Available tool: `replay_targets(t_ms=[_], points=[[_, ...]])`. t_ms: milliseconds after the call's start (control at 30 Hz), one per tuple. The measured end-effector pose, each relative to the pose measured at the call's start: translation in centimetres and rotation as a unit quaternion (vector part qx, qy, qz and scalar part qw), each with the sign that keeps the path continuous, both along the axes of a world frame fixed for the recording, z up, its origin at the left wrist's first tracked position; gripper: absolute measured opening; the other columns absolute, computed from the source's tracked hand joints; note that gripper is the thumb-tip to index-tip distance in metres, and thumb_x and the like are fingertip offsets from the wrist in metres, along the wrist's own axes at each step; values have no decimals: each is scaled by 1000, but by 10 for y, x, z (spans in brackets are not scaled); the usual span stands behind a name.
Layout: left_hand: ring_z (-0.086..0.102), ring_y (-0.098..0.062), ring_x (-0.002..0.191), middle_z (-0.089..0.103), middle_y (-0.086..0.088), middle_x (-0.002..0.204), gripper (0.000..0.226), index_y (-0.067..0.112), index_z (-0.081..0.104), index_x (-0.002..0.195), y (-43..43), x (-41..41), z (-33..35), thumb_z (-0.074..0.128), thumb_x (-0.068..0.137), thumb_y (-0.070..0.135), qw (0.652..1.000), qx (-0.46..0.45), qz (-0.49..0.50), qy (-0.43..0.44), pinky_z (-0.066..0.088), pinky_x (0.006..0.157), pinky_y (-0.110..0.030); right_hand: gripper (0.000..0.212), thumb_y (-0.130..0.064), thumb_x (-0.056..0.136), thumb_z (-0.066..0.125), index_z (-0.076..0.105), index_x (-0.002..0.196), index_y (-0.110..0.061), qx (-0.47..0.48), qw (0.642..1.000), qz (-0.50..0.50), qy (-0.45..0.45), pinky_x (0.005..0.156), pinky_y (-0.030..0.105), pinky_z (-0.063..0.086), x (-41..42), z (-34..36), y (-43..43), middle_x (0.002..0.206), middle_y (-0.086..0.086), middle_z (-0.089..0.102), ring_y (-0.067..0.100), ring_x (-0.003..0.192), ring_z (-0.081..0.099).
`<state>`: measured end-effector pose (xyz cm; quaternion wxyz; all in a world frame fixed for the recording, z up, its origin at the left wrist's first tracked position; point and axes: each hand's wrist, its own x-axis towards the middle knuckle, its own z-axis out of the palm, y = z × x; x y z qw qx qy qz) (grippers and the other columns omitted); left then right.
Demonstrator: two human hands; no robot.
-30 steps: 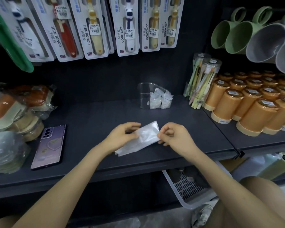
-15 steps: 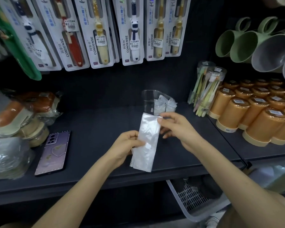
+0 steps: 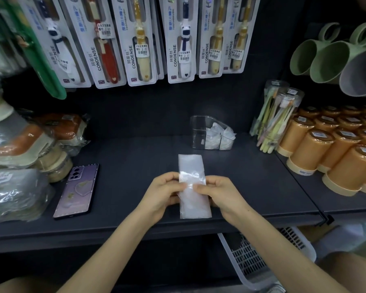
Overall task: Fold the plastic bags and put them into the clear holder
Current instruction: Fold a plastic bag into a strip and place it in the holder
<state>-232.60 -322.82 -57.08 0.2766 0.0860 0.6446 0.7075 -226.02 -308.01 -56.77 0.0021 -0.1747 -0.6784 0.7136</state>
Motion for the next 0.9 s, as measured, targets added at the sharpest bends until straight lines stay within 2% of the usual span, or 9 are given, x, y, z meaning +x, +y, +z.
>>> replay_targets(t_ms=[67,133,267,400,467,533,667,767,900], points=[[67,-21,79,69,-14,87,18,5,68,97,-2,1,-1,60,86,-7,1000,-4,1,16,57,68,-28,11,-9,89,64,72,97,-8,-6,1000,9,-5,78,38,57,1,0,0,93,8,75,21,86,71],[66,-23,80,68,-16,88,20,6,69,97,-3,3,-1,61,85,-7,1000,0,-9,19,57,70,-29,15,-13,90,64,70,102,-8,-17,1000,1,-5,79,40,56,1,0,2,97,10,73,23,88,70],[67,-24,84,71,-15,92,20,6,70,98,-4,2,-1,60,86,-7,1000,6,-16,7,58,73,-31,13,-6,89,62,68,101,-6,-22,1000,-15,14,72,37,54,1,0,2,91,10,73,21,80,68],[68,-20,80,72,-10,90,19,3,69,97,-6,0,6,54,89,-5,995,75,-21,-58,57,67,-29,10,-2,89,61,68,95,-7,-17,997,-16,77,65,33,52,3,4,0,87,8,74,20,78,68],[67,-24,79,70,-15,97,22,0,66,106,-9,-2,11,51,90,6,989,103,-29,-106,58,66,-33,13,1,89,61,69,92,-9,5,992,-21,125,67,27,55,5,7,0,86,4,74,16,79,69],[64,-29,78,66,-23,101,37,-2,61,113,-12,-5,16,46,92,25,983,105,-37,-148,57,67,-38,20,4,88,61,71,90,-13,42,985,-20,164,70,22,54,6,11,0,86,-1,74,11,81,69],[62,-28,76,66,-18,89,57,2,65,98,-15,-11,23,51,81,55,987,26,-81,-133,53,69,-38,29,12,85,58,72,84,-13,85,976,-5,198,72,17,50,8,15,1,82,-7,73,5,82,67],[64,-23,77,68,-11,86,36,8,65,89,-15,-10,30,73,70,37,989,-9,-115,-88,53,70,-34,29,12,85,58,73,82,-12,84,976,-1,200,72,19,51,7,14,2,82,-5,73,7,81,67],[64,-15,74,67,-5,81,21,7,64,91,-14,-11,29,73,72,6,993,-29,-112,-21,54,62,-26,26,8,87,60,73,90,-14,86,979,8,183,71,28,56,8,14,4,88,4,74,15,82,69]])
